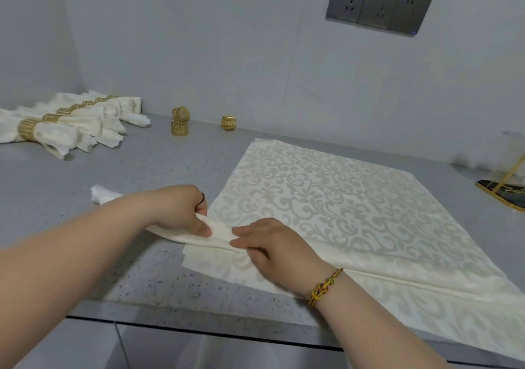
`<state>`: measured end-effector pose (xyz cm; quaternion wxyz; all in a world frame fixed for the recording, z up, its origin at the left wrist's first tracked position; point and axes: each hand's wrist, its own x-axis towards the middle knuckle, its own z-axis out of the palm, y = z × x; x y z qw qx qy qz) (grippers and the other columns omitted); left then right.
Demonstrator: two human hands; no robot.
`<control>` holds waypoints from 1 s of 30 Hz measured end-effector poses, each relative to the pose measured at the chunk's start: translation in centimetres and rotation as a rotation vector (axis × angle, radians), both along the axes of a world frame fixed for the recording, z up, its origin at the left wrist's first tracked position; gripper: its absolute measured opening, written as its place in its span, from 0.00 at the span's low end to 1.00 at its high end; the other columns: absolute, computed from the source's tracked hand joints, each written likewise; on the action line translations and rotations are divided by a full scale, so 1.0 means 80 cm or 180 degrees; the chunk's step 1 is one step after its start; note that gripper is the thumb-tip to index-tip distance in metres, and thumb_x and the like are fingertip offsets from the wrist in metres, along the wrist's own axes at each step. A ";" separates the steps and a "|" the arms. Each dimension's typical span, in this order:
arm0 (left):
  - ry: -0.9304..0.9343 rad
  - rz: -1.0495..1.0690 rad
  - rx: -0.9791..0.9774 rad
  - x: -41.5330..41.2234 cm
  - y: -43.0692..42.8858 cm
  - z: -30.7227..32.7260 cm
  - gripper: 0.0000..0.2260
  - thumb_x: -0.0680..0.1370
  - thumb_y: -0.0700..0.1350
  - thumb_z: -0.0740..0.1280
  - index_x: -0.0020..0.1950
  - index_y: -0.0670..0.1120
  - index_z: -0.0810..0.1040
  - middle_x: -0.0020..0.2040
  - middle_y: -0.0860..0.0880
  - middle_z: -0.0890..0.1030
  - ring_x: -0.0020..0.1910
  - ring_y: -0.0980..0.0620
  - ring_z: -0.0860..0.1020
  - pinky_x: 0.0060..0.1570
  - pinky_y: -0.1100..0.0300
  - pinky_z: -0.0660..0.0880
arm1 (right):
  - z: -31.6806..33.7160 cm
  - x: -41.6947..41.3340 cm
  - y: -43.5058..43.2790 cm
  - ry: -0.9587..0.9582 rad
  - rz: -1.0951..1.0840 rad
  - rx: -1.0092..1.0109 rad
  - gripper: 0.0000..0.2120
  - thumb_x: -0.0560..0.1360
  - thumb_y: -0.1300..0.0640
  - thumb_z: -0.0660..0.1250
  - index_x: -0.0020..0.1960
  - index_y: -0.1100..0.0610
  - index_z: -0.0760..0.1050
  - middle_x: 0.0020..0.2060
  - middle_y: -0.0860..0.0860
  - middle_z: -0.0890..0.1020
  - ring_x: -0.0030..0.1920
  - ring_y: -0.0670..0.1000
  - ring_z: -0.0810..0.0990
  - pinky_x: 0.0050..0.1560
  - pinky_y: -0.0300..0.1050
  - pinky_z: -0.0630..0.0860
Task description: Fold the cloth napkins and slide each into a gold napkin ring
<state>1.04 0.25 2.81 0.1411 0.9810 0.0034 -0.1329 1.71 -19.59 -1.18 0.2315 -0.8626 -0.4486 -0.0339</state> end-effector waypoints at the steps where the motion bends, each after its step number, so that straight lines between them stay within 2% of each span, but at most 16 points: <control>1: -0.0027 0.0012 0.0025 0.006 0.003 0.001 0.10 0.74 0.51 0.68 0.36 0.51 0.70 0.36 0.55 0.71 0.34 0.58 0.69 0.33 0.66 0.63 | -0.002 0.003 0.003 0.0001 0.0002 0.0017 0.16 0.77 0.64 0.59 0.61 0.55 0.76 0.64 0.48 0.74 0.66 0.49 0.67 0.57 0.21 0.52; 5: 0.0160 -0.0008 0.0217 0.013 0.018 0.007 0.12 0.72 0.52 0.69 0.35 0.49 0.70 0.34 0.54 0.70 0.33 0.57 0.68 0.33 0.65 0.62 | -0.010 0.006 0.004 0.0175 -0.0049 0.0284 0.15 0.76 0.65 0.60 0.60 0.57 0.77 0.63 0.48 0.76 0.66 0.47 0.67 0.56 0.16 0.52; 8: 0.0532 -0.0019 0.0559 0.009 0.042 0.023 0.13 0.71 0.52 0.70 0.32 0.53 0.69 0.32 0.57 0.70 0.34 0.59 0.68 0.34 0.65 0.63 | -0.011 0.006 0.002 0.0320 -0.0116 0.0483 0.12 0.75 0.65 0.62 0.56 0.59 0.79 0.60 0.51 0.77 0.64 0.46 0.68 0.55 0.18 0.56; 11: 0.0749 0.0068 0.0579 0.003 0.066 0.038 0.10 0.71 0.50 0.71 0.33 0.55 0.72 0.33 0.59 0.73 0.35 0.62 0.71 0.35 0.69 0.66 | -0.011 0.006 0.001 0.0301 -0.0146 0.0497 0.11 0.75 0.64 0.63 0.54 0.60 0.80 0.55 0.52 0.77 0.60 0.48 0.69 0.54 0.21 0.58; 14: 0.0698 0.0114 -0.0114 -0.005 0.078 0.051 0.10 0.65 0.52 0.76 0.32 0.52 0.76 0.30 0.58 0.76 0.32 0.61 0.72 0.32 0.72 0.66 | -0.008 0.005 0.000 0.0144 -0.0140 0.0404 0.11 0.75 0.64 0.63 0.54 0.60 0.80 0.54 0.53 0.79 0.59 0.50 0.70 0.54 0.21 0.57; 17: 0.0549 -0.0078 -0.1323 -0.011 0.066 0.074 0.24 0.44 0.62 0.78 0.27 0.47 0.78 0.25 0.53 0.75 0.26 0.58 0.71 0.26 0.70 0.67 | -0.002 0.002 -0.002 0.0040 -0.0125 0.0303 0.11 0.75 0.62 0.64 0.55 0.59 0.80 0.55 0.53 0.79 0.59 0.52 0.71 0.55 0.23 0.55; 19: 0.0482 -0.0251 -0.1865 -0.009 0.042 0.089 0.26 0.41 0.64 0.78 0.26 0.47 0.79 0.25 0.52 0.76 0.23 0.59 0.72 0.23 0.70 0.68 | 0.003 0.001 -0.004 0.0047 -0.0114 0.0122 0.13 0.75 0.60 0.64 0.58 0.56 0.78 0.58 0.49 0.78 0.60 0.51 0.69 0.57 0.28 0.57; 21: 0.0476 -0.0472 -0.1970 -0.006 0.002 0.098 0.19 0.49 0.59 0.79 0.27 0.47 0.79 0.25 0.54 0.76 0.23 0.60 0.73 0.23 0.71 0.68 | 0.007 0.000 -0.009 0.0153 -0.0103 -0.0015 0.14 0.76 0.58 0.63 0.60 0.53 0.77 0.60 0.46 0.76 0.61 0.48 0.67 0.59 0.30 0.57; 23: 0.0369 -0.0459 -0.1821 0.004 -0.035 0.093 0.11 0.65 0.49 0.76 0.31 0.45 0.77 0.25 0.55 0.76 0.23 0.61 0.72 0.24 0.70 0.68 | 0.012 -0.001 -0.015 0.0471 -0.0189 0.0158 0.13 0.75 0.58 0.64 0.58 0.53 0.78 0.56 0.43 0.78 0.59 0.43 0.68 0.60 0.28 0.58; 25: 0.0298 -0.0491 -0.1625 0.013 -0.068 0.080 0.11 0.72 0.45 0.70 0.33 0.44 0.73 0.25 0.55 0.72 0.24 0.59 0.69 0.27 0.68 0.66 | 0.018 -0.006 -0.026 0.0903 -0.0505 0.0605 0.08 0.75 0.59 0.64 0.50 0.52 0.80 0.43 0.35 0.77 0.49 0.35 0.71 0.55 0.29 0.65; 27: 0.0404 -0.0636 -0.1507 0.018 -0.090 0.064 0.15 0.73 0.47 0.69 0.30 0.46 0.69 0.23 0.56 0.68 0.23 0.59 0.65 0.28 0.68 0.63 | 0.021 -0.007 -0.042 0.1233 -0.0822 0.1139 0.11 0.74 0.62 0.63 0.39 0.47 0.77 0.32 0.35 0.76 0.39 0.33 0.73 0.45 0.30 0.67; 28: 0.0470 -0.0696 -0.1493 0.020 -0.098 0.056 0.17 0.73 0.49 0.68 0.28 0.47 0.67 0.22 0.57 0.66 0.22 0.60 0.63 0.28 0.68 0.61 | 0.022 -0.008 -0.052 0.1378 -0.0864 0.1370 0.12 0.73 0.63 0.63 0.39 0.46 0.74 0.34 0.36 0.77 0.39 0.33 0.74 0.44 0.30 0.67; 30: 0.0531 -0.0687 -0.1523 0.018 -0.109 0.044 0.20 0.74 0.55 0.66 0.26 0.49 0.65 0.23 0.56 0.64 0.23 0.59 0.62 0.29 0.68 0.61 | 0.024 -0.012 -0.068 0.1531 -0.0771 0.1391 0.14 0.71 0.63 0.66 0.48 0.46 0.70 0.46 0.41 0.77 0.48 0.36 0.74 0.51 0.30 0.69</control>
